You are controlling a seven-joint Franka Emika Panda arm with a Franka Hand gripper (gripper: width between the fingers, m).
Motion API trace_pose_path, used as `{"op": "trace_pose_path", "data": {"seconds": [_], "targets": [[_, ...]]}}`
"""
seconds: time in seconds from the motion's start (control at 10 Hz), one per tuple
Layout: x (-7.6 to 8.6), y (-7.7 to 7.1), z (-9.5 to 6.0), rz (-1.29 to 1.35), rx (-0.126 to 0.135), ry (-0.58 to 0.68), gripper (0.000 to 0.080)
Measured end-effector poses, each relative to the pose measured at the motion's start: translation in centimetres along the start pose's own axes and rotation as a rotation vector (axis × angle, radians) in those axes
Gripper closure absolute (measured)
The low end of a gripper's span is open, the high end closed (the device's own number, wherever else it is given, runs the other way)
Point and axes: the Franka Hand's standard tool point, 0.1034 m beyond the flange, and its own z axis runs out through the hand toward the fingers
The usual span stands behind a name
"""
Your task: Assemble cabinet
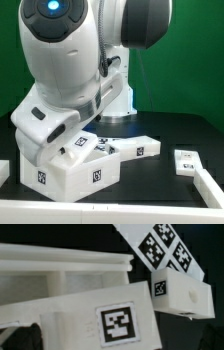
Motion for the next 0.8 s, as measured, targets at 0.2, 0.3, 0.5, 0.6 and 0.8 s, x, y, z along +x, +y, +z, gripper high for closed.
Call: {"op": "trace_pose_path", "data": {"seconds": [0.2,0.3,0.5,0.6,0.8], "targets": [[-0.07,0.64,0.59,0.003,-0.006,0.012,0.0003],[0.11,0.72,0.67,0.002,-0.009,0.014,0.0003],[0.3,0.74,0.6,0.009,-0.014,0.016,0.0003],[0.39,0.67,0.6,0.007,-0.015,0.015,0.0003],[0.39,0.69,0.65,0.005,-0.015,0.014,0.0136]]}}
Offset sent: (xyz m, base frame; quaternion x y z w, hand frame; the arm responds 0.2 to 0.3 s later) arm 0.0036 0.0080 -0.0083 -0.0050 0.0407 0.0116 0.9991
